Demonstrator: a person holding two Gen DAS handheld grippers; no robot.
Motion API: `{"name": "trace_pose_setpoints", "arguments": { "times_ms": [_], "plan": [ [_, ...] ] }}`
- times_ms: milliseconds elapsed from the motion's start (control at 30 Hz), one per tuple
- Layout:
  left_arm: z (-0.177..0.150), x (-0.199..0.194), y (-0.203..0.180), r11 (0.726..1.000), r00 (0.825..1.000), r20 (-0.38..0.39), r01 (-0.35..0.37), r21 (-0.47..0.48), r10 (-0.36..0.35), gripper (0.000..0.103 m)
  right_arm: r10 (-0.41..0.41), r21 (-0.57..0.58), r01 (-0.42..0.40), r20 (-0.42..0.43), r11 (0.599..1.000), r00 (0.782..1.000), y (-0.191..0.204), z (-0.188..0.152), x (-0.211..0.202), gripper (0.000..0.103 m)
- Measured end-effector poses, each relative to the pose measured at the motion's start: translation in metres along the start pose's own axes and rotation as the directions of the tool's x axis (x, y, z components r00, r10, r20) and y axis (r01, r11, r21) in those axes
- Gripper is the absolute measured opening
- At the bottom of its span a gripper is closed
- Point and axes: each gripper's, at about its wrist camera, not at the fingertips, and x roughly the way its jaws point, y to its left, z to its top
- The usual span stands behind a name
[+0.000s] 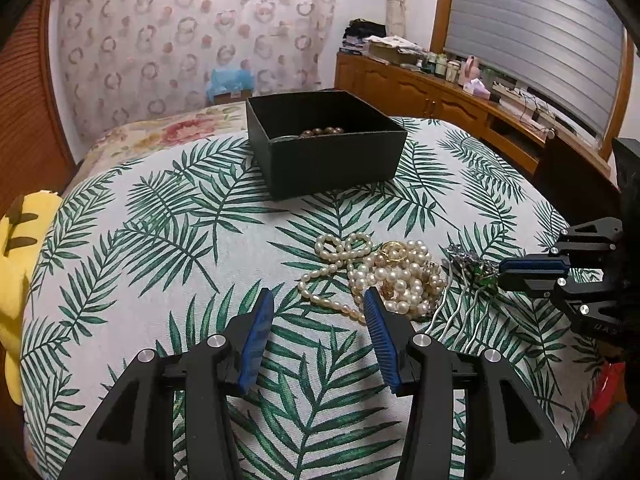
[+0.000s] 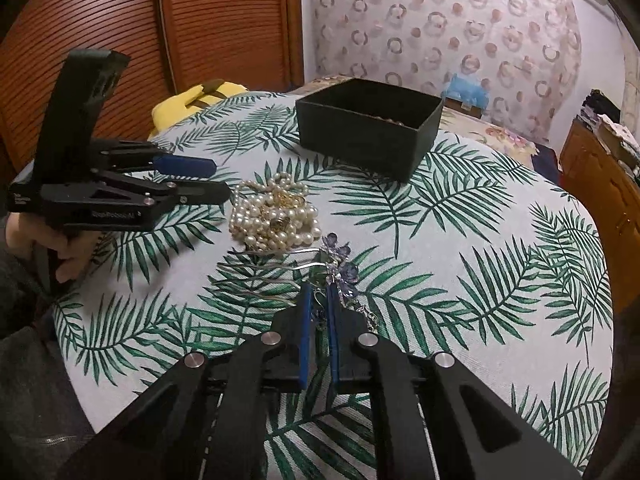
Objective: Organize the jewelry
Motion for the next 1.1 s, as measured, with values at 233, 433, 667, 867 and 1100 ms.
{"name": "trace_pose_setpoints", "arguments": {
  "times_ms": [233,433,667,867,1100],
  "plan": [
    [0.0,0.0,-0.001,1.0,1.0,0.001,0.002,0.001,-0.002,0.045,0.008,0.004,-0.008,0.025,1.0,1.0,-0.001,0.005,-0.004,0.008],
    [0.0,-0.001,-0.006,1.0,1.0,0.007,0.01,0.003,-0.01,0.045,0.018,0.01,-0.019,0.077,1.0,0.997,-0.001,0.014,-0.019,0.008],
    [0.0,-0.005,-0.006,1.0,1.0,0.015,0.018,0.002,-0.018,0.045,0.004,0.019,-0.007,0.137,1.0,0.991,-0.005,0.026,-0.039,0.008],
    [0.001,-0.008,-0.01,1.0,0.999,0.021,0.028,0.008,-0.028,0.045,-0.036,0.037,0.03,0.171,0.999,0.985,-0.013,0.03,-0.052,0.008],
    [0.003,-0.003,-0.004,1.0,0.999,0.015,0.029,-0.006,-0.029,0.045,-0.078,0.057,0.068,0.192,0.996,0.978,-0.024,0.031,-0.063,0.009]
  ]
}}
